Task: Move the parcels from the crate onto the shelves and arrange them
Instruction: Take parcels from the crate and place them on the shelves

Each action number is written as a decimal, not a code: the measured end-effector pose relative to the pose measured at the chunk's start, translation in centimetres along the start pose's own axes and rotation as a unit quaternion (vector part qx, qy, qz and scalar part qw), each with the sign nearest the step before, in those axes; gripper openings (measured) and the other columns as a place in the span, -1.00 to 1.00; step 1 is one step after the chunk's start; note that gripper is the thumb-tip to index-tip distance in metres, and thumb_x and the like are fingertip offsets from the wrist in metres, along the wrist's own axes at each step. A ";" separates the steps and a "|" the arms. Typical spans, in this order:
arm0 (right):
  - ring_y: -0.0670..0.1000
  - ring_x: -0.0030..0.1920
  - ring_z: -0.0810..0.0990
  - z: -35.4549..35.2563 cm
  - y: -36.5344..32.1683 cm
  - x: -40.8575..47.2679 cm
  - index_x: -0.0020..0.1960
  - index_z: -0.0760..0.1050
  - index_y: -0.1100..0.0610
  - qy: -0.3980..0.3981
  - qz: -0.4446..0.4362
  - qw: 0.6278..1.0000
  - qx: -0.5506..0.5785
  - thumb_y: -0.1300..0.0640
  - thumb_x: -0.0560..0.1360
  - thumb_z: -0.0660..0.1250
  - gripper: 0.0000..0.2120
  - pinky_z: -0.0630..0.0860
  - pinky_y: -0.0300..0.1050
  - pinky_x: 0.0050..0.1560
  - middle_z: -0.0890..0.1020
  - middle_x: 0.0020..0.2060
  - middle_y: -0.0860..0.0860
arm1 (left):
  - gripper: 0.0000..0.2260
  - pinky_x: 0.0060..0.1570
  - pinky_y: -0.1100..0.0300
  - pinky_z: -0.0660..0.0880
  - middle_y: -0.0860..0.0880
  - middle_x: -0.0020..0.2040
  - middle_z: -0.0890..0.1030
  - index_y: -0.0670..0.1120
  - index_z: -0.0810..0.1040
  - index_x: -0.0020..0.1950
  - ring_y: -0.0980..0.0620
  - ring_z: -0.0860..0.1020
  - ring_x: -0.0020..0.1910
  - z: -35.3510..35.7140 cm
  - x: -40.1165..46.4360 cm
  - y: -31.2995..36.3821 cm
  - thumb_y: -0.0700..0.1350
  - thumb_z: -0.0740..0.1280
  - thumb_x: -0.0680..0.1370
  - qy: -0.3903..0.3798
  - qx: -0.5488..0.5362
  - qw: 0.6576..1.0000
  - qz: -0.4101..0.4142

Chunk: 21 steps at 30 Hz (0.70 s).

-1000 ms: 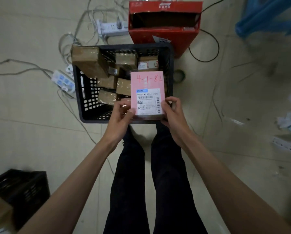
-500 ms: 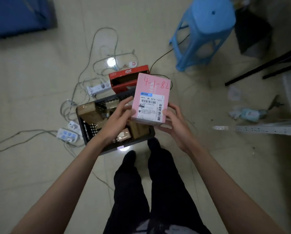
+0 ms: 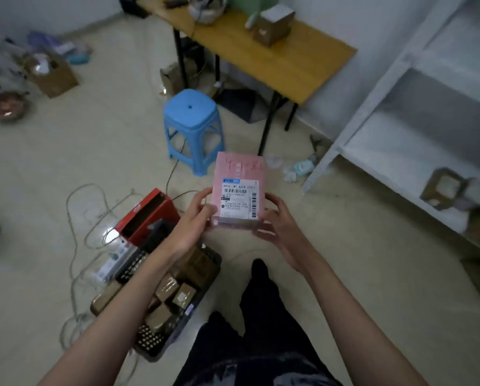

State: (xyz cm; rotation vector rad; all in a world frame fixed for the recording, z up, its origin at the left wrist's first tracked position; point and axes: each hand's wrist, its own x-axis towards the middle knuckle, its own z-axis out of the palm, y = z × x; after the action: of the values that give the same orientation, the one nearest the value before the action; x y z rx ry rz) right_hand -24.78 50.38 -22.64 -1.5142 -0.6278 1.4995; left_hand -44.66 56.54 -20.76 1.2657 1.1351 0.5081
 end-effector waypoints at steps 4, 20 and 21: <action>0.02 -0.06 0.65 -5.5 -0.9 -6.4 0.37 0.39 -0.10 0.096 -0.051 0.993 0.050 0.07 0.37 0.32 -0.44 0.61 -0.06 0.05 0.67 0.12 0.15 | -0.64 0.16 0.06 0.53 0.02 0.14 0.61 0.08 0.25 0.46 -0.05 0.60 0.12 6.1 -0.1 3.7 -0.11 0.14 0.67 -0.096 0.049 0.994 0.035; 0.11 -0.06 0.64 -20.3 3.2 -19.4 0.36 0.41 -0.10 0.331 -0.113 0.921 0.171 0.12 0.60 0.25 -0.65 0.63 0.04 0.11 0.70 0.06 0.02 | -0.65 0.14 0.02 0.55 -0.17 0.08 0.62 0.11 0.26 0.47 -0.02 0.62 -0.03 26.8 -0.8 8.3 -0.08 0.12 0.68 -0.311 0.179 0.928 0.098; 0.12 -0.05 0.64 -21.3 3.4 -19.6 0.35 0.41 -0.11 0.336 -0.109 0.919 0.174 0.11 0.60 0.25 -0.66 0.63 0.07 0.13 0.70 0.07 0.02 | -0.65 0.14 0.02 0.56 -0.15 0.08 0.63 0.12 0.27 0.46 -0.03 0.63 -0.03 28.0 -0.6 8.3 -0.07 0.12 0.68 -0.315 0.184 0.926 0.097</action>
State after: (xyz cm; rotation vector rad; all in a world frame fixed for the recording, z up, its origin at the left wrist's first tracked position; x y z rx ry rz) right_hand -7.78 27.14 -18.14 -1.4890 -0.1021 0.7822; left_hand -18.28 45.07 -15.80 1.7187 0.5691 0.0023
